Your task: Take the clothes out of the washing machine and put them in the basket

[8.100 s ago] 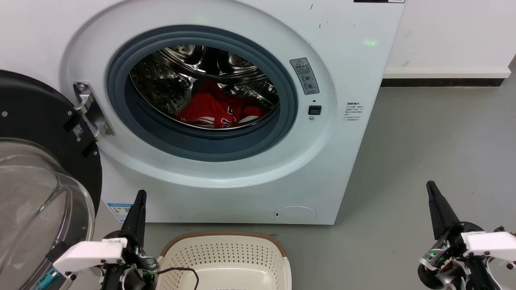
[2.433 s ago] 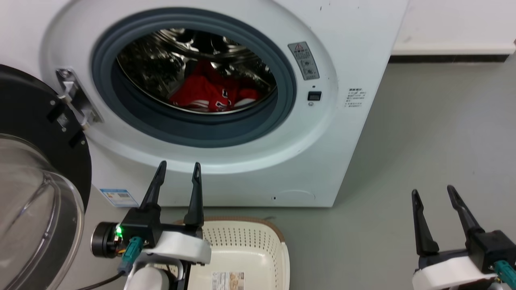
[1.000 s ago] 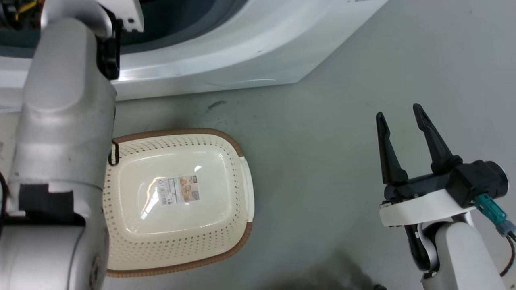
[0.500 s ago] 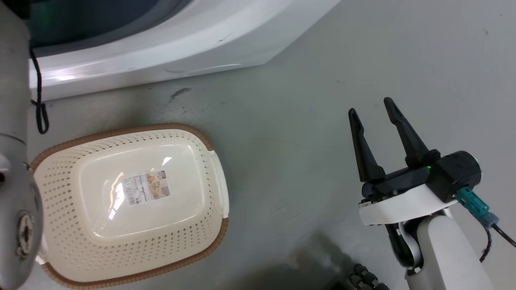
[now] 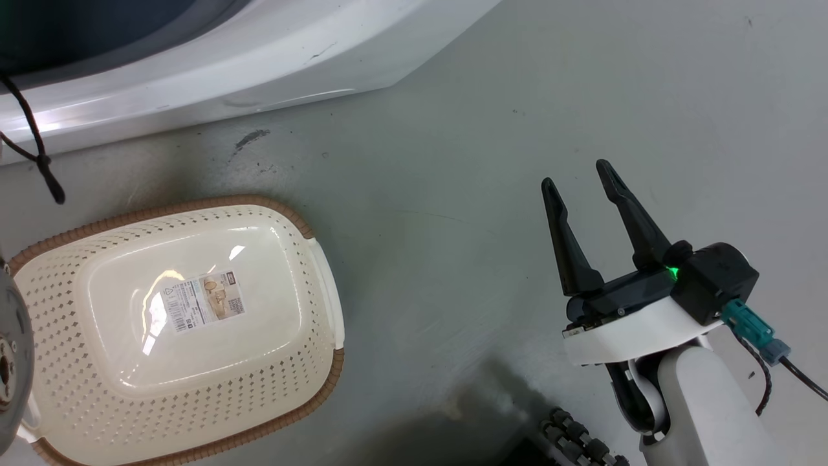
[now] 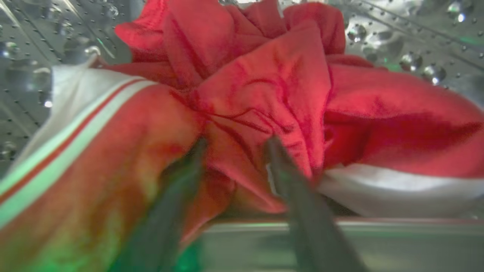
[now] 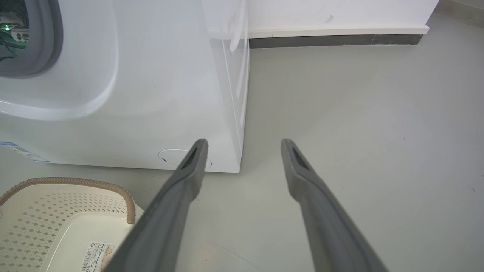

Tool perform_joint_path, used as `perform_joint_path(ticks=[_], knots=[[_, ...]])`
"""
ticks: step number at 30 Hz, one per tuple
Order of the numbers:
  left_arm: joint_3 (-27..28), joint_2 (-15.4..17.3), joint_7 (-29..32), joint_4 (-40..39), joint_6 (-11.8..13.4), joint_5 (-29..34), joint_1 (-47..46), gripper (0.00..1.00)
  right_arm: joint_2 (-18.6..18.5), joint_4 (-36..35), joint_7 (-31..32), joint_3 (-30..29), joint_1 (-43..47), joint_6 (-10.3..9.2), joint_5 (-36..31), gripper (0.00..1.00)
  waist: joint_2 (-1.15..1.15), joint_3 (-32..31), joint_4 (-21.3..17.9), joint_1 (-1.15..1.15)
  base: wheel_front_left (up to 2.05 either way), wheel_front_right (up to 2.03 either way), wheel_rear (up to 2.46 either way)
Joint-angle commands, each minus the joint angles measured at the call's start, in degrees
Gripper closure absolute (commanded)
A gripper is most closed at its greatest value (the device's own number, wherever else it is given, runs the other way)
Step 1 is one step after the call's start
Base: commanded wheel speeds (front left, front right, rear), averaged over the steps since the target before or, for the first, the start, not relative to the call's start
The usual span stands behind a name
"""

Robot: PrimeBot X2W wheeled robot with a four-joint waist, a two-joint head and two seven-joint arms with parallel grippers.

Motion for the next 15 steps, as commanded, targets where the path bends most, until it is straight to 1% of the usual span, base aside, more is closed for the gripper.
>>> perform_joint_path(ticks=[1, 4, 6, 12, 15], knots=[[-0.08, 0.22, -0.06, -0.48, 0.48, -0.2, 0.71, 1.0, 0.05, 0.04, -0.22, 0.16, -1.24, -0.03, 0.17, 0.0, 0.0, -0.09, -0.07, 0.0, 0.0, 0.0, 0.0], [-0.22, 0.24, -1.85, -2.11, 1.27, -0.39, 1.89, 1.0, 0.06, 0.34, -0.22, 0.08, -1.3, -0.04, 0.45, 0.0, 0.0, -0.6, -0.04, 0.0, 0.0, 0.0, 0.0], [-0.18, 0.13, -4.35, -3.63, 1.66, -0.66, 2.94, 1.0, 0.05, 0.48, -0.22, -0.22, -1.21, -0.04, 0.44, 0.0, 0.0, -1.27, 0.22, 0.0, 0.0, 0.0, 0.0], [1.45, -0.91, -14.01, -6.98, 4.02, -2.54, 8.42, 1.0, 0.04, 1.0, -0.22, -1.45, -0.23, -0.04, -0.66, 0.0, 0.0, -4.96, 1.59, 0.0, 0.0, 0.0, 0.0], [2.15, -1.97, -19.2, -7.91, 4.37, -3.79, 11.64, 1.0, 0.05, 1.29, -0.21, -2.25, 0.7, -0.04, -1.16, 0.0, 0.0, -7.54, 2.48, 0.0, 0.0, 0.0, 0.0]])
